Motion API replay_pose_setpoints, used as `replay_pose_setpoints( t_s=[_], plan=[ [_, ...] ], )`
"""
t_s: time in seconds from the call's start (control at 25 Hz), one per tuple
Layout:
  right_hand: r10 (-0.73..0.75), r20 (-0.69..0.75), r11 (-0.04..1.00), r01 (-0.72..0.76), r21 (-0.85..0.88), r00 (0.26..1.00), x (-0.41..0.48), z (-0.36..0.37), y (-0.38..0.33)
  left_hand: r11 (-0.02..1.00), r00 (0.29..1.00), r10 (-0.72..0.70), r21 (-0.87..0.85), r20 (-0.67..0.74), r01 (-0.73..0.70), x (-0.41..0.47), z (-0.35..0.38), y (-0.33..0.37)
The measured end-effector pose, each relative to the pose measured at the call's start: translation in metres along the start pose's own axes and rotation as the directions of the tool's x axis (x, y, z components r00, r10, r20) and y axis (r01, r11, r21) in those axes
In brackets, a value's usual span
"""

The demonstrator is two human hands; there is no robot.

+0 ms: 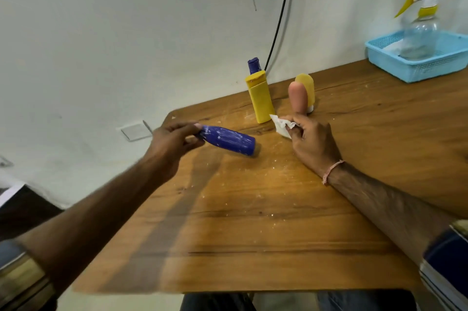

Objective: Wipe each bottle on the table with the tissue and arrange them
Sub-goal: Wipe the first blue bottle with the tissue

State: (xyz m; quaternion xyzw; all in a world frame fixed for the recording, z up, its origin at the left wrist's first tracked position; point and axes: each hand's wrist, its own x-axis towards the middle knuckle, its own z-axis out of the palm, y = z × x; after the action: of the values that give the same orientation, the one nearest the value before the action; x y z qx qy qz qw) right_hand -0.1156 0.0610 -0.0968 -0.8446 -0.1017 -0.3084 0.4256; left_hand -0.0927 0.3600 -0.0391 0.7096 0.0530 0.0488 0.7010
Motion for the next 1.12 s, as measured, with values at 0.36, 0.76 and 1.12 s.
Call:
replay_pose_setpoints(
  t_s=[0.36, 0.76, 1.12],
  plan=[
    [-0.143, 0.094, 0.921, 0.168, -0.352, 0.985, -0.058, -0.032, -0.015, 0.996, 0.993, 0.012, 0.083, 0.115, -0.022, -0.092, 0.049, -0.080],
    [-0.349, 0.343, 0.836, 0.455, -0.307, 0.872, -0.079, -0.008, -0.046, 0.969, 0.970, 0.180, 0.140, 0.163, -0.204, -0.104, 0.067, -0.088],
    [-0.330, 0.371, 0.831, 0.453, -0.322, 0.868, -0.075, -0.011, -0.041, 0.983, 0.981, 0.141, 0.102, 0.134, -0.155, -0.102, 0.066, -0.084]
  ],
)
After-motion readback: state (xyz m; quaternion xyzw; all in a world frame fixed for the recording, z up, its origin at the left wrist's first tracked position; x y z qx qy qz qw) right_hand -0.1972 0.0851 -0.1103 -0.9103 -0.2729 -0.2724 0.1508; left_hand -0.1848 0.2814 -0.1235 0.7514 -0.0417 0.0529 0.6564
